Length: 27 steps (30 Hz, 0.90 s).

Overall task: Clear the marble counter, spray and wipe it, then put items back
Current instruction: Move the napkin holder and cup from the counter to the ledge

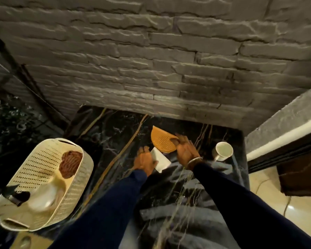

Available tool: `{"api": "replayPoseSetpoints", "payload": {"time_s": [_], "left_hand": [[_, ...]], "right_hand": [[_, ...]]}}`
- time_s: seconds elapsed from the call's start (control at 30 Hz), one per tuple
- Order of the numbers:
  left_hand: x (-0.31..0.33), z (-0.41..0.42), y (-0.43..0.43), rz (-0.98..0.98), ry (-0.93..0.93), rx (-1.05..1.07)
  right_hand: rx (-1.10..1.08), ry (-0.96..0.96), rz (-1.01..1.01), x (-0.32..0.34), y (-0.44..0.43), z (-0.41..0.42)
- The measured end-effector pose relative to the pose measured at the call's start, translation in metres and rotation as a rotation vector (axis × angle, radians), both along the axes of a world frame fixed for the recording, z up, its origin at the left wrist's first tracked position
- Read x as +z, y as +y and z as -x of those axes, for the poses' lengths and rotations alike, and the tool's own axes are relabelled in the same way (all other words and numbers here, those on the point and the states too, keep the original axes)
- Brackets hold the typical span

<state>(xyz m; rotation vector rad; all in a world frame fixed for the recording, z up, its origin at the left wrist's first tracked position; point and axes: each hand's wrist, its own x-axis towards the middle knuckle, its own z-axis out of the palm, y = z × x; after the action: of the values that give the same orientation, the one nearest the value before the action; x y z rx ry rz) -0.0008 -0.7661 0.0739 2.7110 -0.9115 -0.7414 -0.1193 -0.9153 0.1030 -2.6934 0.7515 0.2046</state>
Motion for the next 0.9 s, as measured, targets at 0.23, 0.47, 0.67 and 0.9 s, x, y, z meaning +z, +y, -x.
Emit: {"api": "replayPoseSetpoints", "payload": {"time_s": [0.23,0.47,0.67,0.9], "left_hand": [[-0.020,-0.021,-0.013,-0.043,0.033,-0.026],[0.009,-0.049,-0.007,0.344,0.358,0.391],[0.049,-0.060,-0.011,0.506,0.700,0.627],[0.048,-0.056,-0.034,0.385,0.456,0.434]], "right_hand": [[0.054,0.153,0.075,-0.028,-0.005,-0.047],[-0.134,0.054,-0.157,-0.020,-0.007,-0.047],[-0.339,-0.073,-0.381,-0.006,0.004,-0.036],[-0.497,-0.082,-0.533,-0.009,0.029,-0.024]]}}
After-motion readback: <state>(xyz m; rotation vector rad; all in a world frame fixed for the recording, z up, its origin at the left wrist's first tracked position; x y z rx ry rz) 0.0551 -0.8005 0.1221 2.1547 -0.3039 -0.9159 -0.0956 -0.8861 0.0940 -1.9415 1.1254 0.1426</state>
